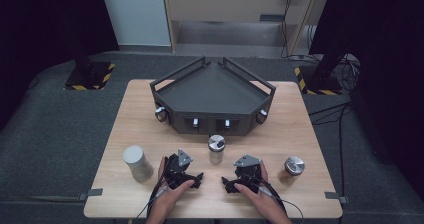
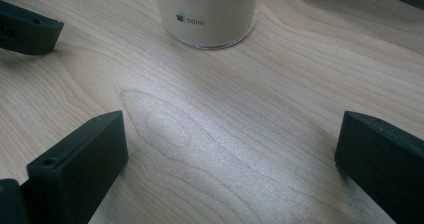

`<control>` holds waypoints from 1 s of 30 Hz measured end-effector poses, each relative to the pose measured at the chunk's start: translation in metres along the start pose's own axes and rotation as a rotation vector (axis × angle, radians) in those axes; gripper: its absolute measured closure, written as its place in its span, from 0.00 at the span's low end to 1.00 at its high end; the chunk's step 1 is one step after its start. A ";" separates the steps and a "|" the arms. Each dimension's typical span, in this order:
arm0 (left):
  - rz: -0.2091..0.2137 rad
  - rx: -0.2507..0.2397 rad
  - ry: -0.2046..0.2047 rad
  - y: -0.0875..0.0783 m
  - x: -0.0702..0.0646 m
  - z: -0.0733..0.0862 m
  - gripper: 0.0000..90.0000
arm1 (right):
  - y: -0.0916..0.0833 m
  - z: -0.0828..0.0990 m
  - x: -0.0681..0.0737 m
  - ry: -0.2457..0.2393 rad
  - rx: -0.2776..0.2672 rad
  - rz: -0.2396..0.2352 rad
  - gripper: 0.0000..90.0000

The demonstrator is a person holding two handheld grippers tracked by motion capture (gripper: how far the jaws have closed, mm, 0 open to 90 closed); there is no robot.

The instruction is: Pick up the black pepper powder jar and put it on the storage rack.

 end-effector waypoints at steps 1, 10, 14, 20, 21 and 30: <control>0.000 -0.001 -0.002 0.000 0.000 0.000 0.00 | 0.000 0.000 0.000 0.000 0.000 0.002 0.01; -0.002 0.001 0.000 0.000 0.000 0.000 0.00 | 0.000 0.001 0.003 0.016 -0.004 0.017 0.01; -0.003 0.000 0.000 0.000 0.000 0.000 0.00 | 0.000 0.001 0.003 0.016 -0.004 0.017 0.01; 0.000 -0.001 -0.003 -0.001 0.000 0.000 0.00 | 0.000 0.001 0.003 0.015 -0.005 0.017 0.01; 0.001 -0.002 -0.002 -0.001 0.000 0.001 0.00 | 0.000 0.001 0.003 0.015 -0.005 0.017 0.01; -0.001 -0.012 0.007 -0.009 -0.004 0.000 0.01 | 0.000 0.001 0.003 0.015 -0.005 0.017 0.01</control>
Point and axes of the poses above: each handheld gripper's, and its own axes: y roughly forward along the jaws, z roughly out of its underside, x roughly to its left, the point moved 10 cm from there along y, roughly forward along the jaws, and after that the axes turned 14 degrees about -z, right-handed, at the moved point
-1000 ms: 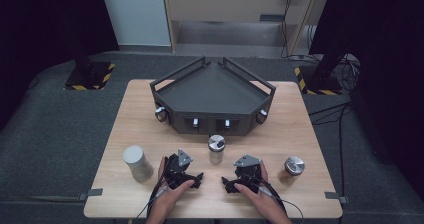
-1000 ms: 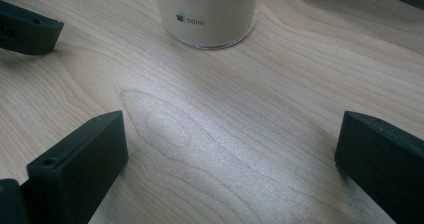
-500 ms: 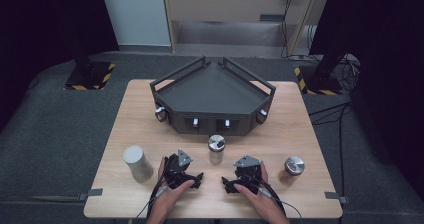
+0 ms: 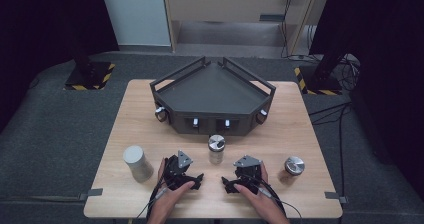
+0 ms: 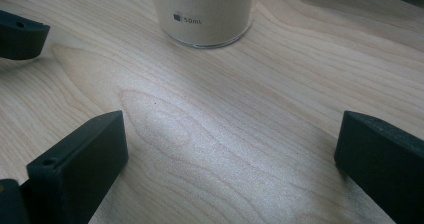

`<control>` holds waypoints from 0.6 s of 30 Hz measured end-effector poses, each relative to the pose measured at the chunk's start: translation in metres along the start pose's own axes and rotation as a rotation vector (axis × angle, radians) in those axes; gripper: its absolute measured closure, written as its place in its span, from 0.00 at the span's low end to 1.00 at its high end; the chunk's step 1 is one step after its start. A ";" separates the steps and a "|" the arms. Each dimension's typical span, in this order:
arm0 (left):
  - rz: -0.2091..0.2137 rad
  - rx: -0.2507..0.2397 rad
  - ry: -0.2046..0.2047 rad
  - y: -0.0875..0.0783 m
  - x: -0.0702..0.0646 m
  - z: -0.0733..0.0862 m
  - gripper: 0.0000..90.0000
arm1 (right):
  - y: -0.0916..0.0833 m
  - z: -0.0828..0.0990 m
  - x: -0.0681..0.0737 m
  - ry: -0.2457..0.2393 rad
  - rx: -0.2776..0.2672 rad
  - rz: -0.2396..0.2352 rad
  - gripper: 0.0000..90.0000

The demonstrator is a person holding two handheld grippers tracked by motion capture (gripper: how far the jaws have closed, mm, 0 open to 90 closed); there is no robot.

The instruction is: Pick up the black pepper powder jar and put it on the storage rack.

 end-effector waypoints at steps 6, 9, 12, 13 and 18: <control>0.005 -0.005 0.006 -0.009 0.000 -0.004 0.01 | 0.000 0.000 0.000 0.001 0.000 0.000 0.01; 0.004 -0.012 0.013 -0.015 0.000 -0.008 0.01 | 0.000 0.000 0.000 0.000 0.000 0.001 0.01; 0.000 -0.011 0.013 -0.020 0.001 -0.012 0.01 | 0.000 0.000 0.000 0.001 0.000 0.001 0.01; 0.001 -0.015 0.014 -0.022 0.001 -0.014 0.01 | 0.000 0.000 0.000 0.001 0.000 0.001 0.01; 0.005 -0.022 0.025 -0.030 0.000 -0.022 0.01 | 0.000 0.000 0.000 0.000 0.000 0.001 0.01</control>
Point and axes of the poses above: each handheld gripper's, and its own axes: y roughly forward along the jaws, z roughly out of its underside, x roughly to its left, the point moved 10 cm from there along y, roughly forward along the jaws, and after that the axes turned 14 degrees about -z, right-handed, at the moved point
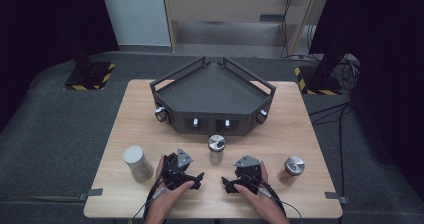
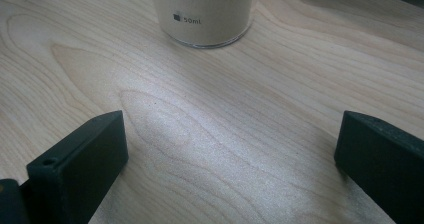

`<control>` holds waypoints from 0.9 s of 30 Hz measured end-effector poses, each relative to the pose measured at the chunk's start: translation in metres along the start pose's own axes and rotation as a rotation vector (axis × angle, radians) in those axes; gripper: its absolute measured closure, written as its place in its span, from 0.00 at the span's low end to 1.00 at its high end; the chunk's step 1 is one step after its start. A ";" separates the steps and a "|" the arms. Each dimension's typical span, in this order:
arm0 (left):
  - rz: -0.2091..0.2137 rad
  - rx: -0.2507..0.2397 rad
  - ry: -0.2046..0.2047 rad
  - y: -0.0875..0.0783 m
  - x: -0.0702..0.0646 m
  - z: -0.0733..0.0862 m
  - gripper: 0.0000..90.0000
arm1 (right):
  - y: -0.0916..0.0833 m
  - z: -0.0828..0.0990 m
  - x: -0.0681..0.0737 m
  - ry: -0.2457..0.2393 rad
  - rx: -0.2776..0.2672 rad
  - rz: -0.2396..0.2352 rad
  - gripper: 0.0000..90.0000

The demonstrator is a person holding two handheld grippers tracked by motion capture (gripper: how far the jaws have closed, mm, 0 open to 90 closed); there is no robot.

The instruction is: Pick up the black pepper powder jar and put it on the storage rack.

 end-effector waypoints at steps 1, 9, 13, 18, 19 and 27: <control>0.000 0.000 0.006 -0.002 0.000 -0.001 0.02 | 0.000 0.000 0.000 0.000 0.000 0.000 0.01; -0.008 -0.018 0.008 -0.014 0.003 -0.008 0.02 | 0.000 0.000 0.000 0.001 0.000 0.000 0.01; -0.025 -0.029 0.011 -0.021 0.005 -0.010 0.02 | 0.000 0.000 0.000 0.001 0.000 0.000 0.01; -0.031 -0.038 0.011 -0.028 0.010 -0.012 0.02 | 0.000 0.000 0.000 0.001 0.000 0.001 0.01; -0.032 -0.040 0.010 -0.029 0.011 -0.013 0.02 | 0.000 0.000 0.000 0.001 0.000 0.001 0.01; -0.039 -0.049 -0.001 -0.038 0.021 -0.015 0.02 | 0.000 0.000 0.000 0.001 -0.001 0.002 0.01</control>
Point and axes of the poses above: each handheld gripper's, and its own axes: y roughly forward along the jaws, z roughly out of its underside, x roughly to its left, the point moved 10 cm from there along y, roughly forward along the jaws, and after that the axes turned 14 degrees about -z, right-handed, at the moved point
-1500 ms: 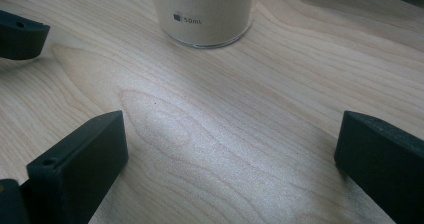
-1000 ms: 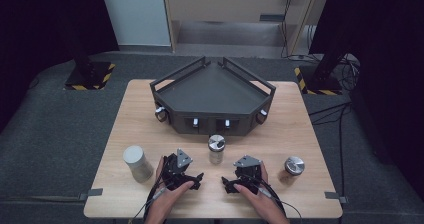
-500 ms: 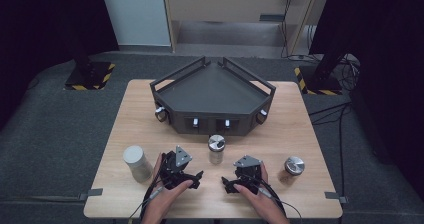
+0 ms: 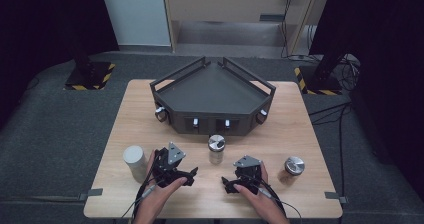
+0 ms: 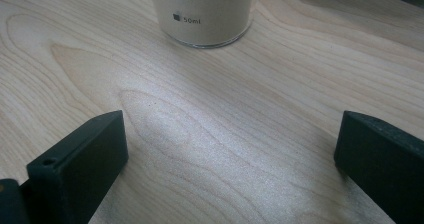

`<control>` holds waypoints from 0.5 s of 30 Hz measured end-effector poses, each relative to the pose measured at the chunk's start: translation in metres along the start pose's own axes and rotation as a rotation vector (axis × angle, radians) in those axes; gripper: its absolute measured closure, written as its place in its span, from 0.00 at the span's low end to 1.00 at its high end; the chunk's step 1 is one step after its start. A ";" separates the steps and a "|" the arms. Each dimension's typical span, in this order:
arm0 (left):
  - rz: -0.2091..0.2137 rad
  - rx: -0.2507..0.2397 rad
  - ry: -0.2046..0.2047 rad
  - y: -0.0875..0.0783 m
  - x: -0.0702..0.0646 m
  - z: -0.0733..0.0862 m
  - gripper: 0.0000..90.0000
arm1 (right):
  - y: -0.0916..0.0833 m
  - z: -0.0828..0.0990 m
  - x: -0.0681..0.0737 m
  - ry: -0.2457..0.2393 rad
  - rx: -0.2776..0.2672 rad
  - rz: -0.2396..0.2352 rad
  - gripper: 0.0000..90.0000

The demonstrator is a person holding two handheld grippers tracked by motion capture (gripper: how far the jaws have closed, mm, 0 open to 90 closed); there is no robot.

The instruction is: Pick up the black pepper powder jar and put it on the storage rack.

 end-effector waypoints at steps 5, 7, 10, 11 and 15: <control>-0.011 -0.011 -0.011 -0.007 0.008 -0.002 0.02 | 0.000 0.000 0.000 0.001 0.000 0.001 0.01; -0.014 -0.017 -0.012 -0.009 0.011 -0.003 0.02 | 0.000 0.000 0.000 0.001 0.000 0.001 0.01; -0.017 -0.027 -0.018 -0.014 0.016 -0.005 0.02 | 0.000 0.000 0.000 0.001 -0.001 0.002 0.01; -0.018 -0.030 -0.021 -0.016 0.018 -0.006 0.02 | 0.000 0.000 0.000 0.001 -0.001 0.001 0.01; -0.022 -0.038 -0.020 -0.021 0.024 -0.008 0.02 | 0.000 0.000 0.000 0.001 -0.001 0.002 0.01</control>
Point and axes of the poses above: each handheld gripper's, and its own axes: y roughly forward along the jaws, z roughly out of its underside, x roughly to its left, the point moved 10 cm from there along y, roughly forward along the jaws, and after that the axes turned 14 degrees about -z, right-handed, at the moved point
